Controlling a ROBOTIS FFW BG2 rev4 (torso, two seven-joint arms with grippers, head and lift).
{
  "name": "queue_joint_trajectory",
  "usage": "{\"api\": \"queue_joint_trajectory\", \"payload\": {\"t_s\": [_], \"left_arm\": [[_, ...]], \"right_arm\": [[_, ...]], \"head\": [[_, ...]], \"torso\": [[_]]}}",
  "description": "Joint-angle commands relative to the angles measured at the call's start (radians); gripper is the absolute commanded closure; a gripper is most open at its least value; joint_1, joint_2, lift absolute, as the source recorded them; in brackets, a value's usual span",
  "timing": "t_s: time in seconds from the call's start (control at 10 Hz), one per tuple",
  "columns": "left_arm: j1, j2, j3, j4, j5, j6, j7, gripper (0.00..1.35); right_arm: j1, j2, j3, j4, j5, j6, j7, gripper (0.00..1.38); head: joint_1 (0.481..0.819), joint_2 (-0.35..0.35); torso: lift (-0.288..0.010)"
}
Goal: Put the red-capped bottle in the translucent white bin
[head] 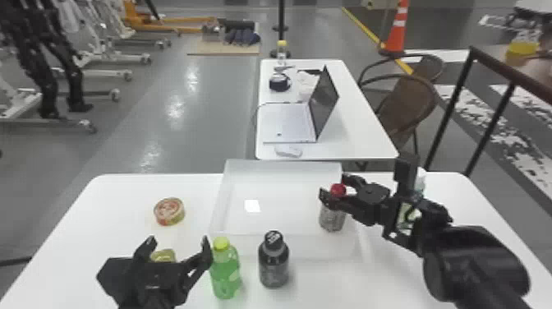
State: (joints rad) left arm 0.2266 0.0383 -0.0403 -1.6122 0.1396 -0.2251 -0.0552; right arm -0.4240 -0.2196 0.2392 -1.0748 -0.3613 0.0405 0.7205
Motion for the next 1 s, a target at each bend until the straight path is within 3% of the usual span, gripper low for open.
{"api": "queue_joint_trajectory", "payload": {"t_s": [0.0, 0.2, 0.4, 0.6, 0.9], "left_arm": [[0.000, 0.000, 0.000, 0.000, 0.000, -0.005, 0.000, 0.11], [0.004, -0.002, 0.002, 0.000, -0.002, -0.008, 0.000, 0.11], [0.005, -0.002, 0.002, 0.000, -0.002, -0.016, 0.000, 0.11], [0.010, -0.003, 0.004, -0.002, -0.008, -0.026, 0.000, 0.11], [0.013, -0.008, 0.008, -0.002, -0.018, -0.034, 0.002, 0.11]], "right_arm": [[0.123, -0.001, -0.083, -0.221, 0.039, 0.036, -0.044, 0.33], [0.280, 0.016, -0.204, -0.471, 0.154, 0.081, -0.098, 0.33], [0.430, 0.068, -0.288, -0.623, 0.211, 0.072, -0.158, 0.33], [0.534, 0.123, -0.311, -0.637, 0.211, 0.041, -0.182, 0.33], [0.634, 0.171, -0.310, -0.620, 0.189, -0.053, -0.220, 0.33]], "head": [[0.549, 0.000], [0.549, 0.000], [0.549, 0.000], [0.549, 0.000], [0.549, 0.000]], "torso": [[-0.100], [-0.100], [-0.100], [-0.100], [-0.100]]}}
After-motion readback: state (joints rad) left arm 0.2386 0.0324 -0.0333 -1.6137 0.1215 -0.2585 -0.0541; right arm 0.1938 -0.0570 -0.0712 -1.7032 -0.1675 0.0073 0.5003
